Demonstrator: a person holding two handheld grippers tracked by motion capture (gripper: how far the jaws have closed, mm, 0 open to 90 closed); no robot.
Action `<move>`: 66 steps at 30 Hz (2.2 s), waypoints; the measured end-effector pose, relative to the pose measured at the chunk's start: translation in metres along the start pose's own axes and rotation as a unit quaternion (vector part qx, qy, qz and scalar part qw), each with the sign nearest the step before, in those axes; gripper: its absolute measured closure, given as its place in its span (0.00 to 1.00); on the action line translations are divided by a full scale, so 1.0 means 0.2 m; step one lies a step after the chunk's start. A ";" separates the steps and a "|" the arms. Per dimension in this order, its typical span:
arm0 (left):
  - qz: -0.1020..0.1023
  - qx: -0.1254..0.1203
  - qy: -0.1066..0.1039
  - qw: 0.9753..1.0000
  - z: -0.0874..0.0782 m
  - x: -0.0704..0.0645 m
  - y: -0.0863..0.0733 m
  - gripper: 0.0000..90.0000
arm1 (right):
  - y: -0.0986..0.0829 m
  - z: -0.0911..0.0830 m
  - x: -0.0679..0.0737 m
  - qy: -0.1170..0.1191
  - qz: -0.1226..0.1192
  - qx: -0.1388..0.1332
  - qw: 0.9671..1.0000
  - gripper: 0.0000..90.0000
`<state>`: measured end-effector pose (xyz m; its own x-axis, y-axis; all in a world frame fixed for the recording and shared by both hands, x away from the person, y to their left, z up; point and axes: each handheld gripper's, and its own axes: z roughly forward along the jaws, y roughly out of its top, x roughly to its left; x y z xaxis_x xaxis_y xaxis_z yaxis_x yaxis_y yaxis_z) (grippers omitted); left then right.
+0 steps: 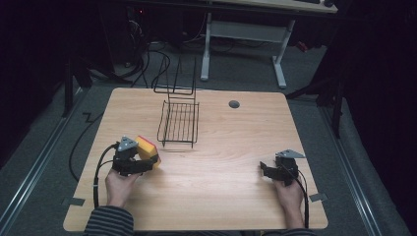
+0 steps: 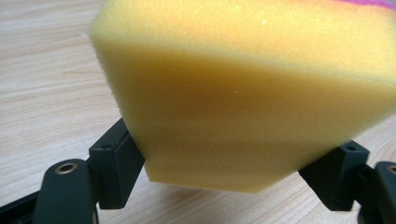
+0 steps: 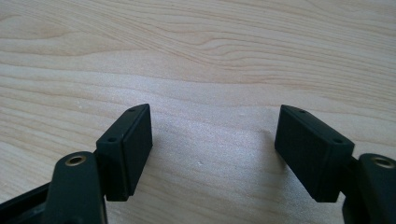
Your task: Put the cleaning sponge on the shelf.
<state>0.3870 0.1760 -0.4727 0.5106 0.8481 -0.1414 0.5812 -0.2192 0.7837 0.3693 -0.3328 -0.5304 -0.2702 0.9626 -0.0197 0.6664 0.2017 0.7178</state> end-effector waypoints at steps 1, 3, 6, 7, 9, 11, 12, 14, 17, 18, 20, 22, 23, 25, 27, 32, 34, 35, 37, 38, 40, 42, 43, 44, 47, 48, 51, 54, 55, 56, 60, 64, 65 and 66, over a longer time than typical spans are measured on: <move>0.000 0.000 0.000 1.000 0.00 0.00 0.00 0.26 | 0.00 0.00 0.00 0.000 0.000 0.000 1.000 0.31; 0.000 -0.002 -0.005 1.000 -0.02 0.00 0.02 0.26 | 0.00 0.00 0.00 0.000 0.000 0.000 1.000 0.31; 0.003 -0.006 -0.009 1.000 -0.03 0.00 0.04 0.26 | 0.00 0.00 0.00 0.000 0.000 0.000 1.000 0.31; 0.007 -0.003 -0.009 1.000 -0.03 -0.01 0.04 0.26 | 0.00 0.00 0.00 0.000 0.000 0.000 1.000 0.31; 0.011 -0.002 -0.010 1.000 -0.03 -0.02 0.06 0.26 | 0.00 0.00 0.00 0.000 0.000 0.000 1.000 0.31; 0.015 -0.004 -0.013 1.000 -0.04 -0.02 0.07 0.26 | 0.00 0.00 0.00 0.000 0.000 0.000 1.000 0.31; 0.016 -0.006 -0.014 1.000 -0.04 -0.02 0.08 0.26 | 0.00 0.00 0.00 0.000 0.000 0.000 1.000 0.31; 0.019 -0.007 -0.017 1.000 -0.05 -0.03 0.10 0.26 | 0.00 0.00 0.00 0.000 0.000 0.000 1.000 0.31; 0.026 -0.011 -0.018 0.999 -0.06 -0.04 0.13 0.26 | 0.00 0.00 0.00 0.000 0.000 0.000 1.000 0.31; 0.027 -0.013 -0.020 0.999 -0.06 -0.04 0.14 0.26 | 0.00 0.00 0.00 0.000 0.000 0.000 1.000 0.31; 0.028 -0.012 -0.025 0.999 -0.06 -0.04 0.16 0.26 | 0.00 0.00 0.00 0.000 0.000 0.000 1.000 0.31; 0.033 -0.013 -0.023 0.999 -0.05 -0.05 0.18 0.26 | 0.00 0.00 0.00 0.000 0.000 0.000 1.000 0.31; 0.035 -0.012 -0.023 0.999 -0.05 -0.05 0.19 0.26 | 0.00 0.00 0.00 0.000 0.000 0.000 1.000 0.31; 0.035 -0.015 -0.026 0.999 -0.04 -0.06 0.20 0.26 | 0.00 0.00 0.00 0.000 0.001 0.000 1.000 0.31; 0.042 -0.016 -0.024 0.999 -0.04 -0.06 0.23 0.26 | 0.00 0.00 0.00 0.000 0.000 0.000 1.000 0.31; 0.054 -0.015 -0.024 0.998 0.00 -0.07 0.28 0.26 | 0.00 0.00 0.00 0.000 0.000 0.000 1.000 0.31; 0.058 -0.012 -0.023 0.998 0.01 -0.08 0.30 0.26 | 0.00 0.00 0.00 0.000 0.001 0.000 1.000 0.31; 0.060 -0.014 -0.022 0.998 0.02 -0.08 0.31 0.26 | 0.00 0.00 0.00 0.000 0.000 0.000 1.000 0.31; 0.059 -0.013 -0.022 0.998 0.04 -0.07 0.33 0.26 | 0.00 0.00 0.00 0.000 0.000 0.000 1.000 0.31; 0.061 -0.012 -0.021 0.998 0.04 -0.07 0.34 0.26 | 0.00 0.00 0.00 0.000 0.000 0.000 1.000 0.31; 0.065 -0.011 -0.020 0.998 0.06 -0.08 0.35 0.26 | 0.00 0.00 0.00 0.000 0.000 0.000 1.000 0.31; 0.068 -0.012 -0.019 0.997 0.07 -0.08 0.37 0.26 | 0.00 0.00 0.00 0.000 0.000 0.000 1.000 0.31; 0.069 -0.013 -0.022 0.997 0.07 -0.08 0.38 0.26 | 0.00 0.00 0.00 0.000 0.000 0.000 1.000 0.31; 0.070 -0.011 -0.021 0.997 0.08 -0.08 0.39 0.26 | 0.00 0.00 0.00 0.000 0.000 0.000 1.000 0.31; 0.074 -0.012 -0.017 0.997 0.09 -0.09 0.41 0.26 | 0.00 0.00 0.00 0.000 0.001 0.000 1.000 0.31; 0.077 -0.011 -0.014 0.997 0.10 -0.09 0.42 0.26 | 0.00 0.00 0.00 0.000 0.000 0.000 1.000 0.31; 0.080 -0.014 -0.003 0.997 0.13 -0.09 0.44 0.26 | 0.00 0.00 0.00 0.000 0.000 0.000 1.000 0.31; 0.078 -0.012 -0.001 0.997 0.16 -0.09 0.45 0.26 | 0.00 0.00 0.00 0.000 0.000 0.000 1.000 0.31; 0.079 -0.012 -0.002 0.997 0.17 -0.09 0.45 0.26 | 0.00 0.00 0.00 0.000 0.000 0.000 1.000 0.31; 0.080 -0.012 -0.002 0.997 0.18 -0.09 0.46 0.26 | 0.00 0.00 0.00 0.000 0.000 0.000 1.000 0.31; 0.081 -0.012 -0.002 0.997 0.21 -0.10 0.48 0.26 | 0.00 0.00 0.00 0.000 0.001 0.000 1.000 0.31; 0.075 -0.014 0.001 0.997 0.26 -0.09 0.49 0.26 | 0.00 0.00 0.00 0.001 -0.001 0.000 1.000 0.31; 0.074 -0.014 0.004 0.997 0.27 -0.09 0.50 0.26 | 0.00 0.00 0.00 0.001 -0.001 0.000 1.000 0.31; 0.076 -0.014 0.009 0.997 0.28 -0.09 0.50 0.26 | 0.00 0.00 0.00 0.001 -0.001 0.000 1.000 0.31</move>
<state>0.4721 0.1119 -0.4254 0.5795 0.8149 -0.0094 0.4797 -0.3318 0.8123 0.3693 -0.3326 -0.5304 -0.2732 0.9618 -0.0195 0.6656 0.2036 0.7180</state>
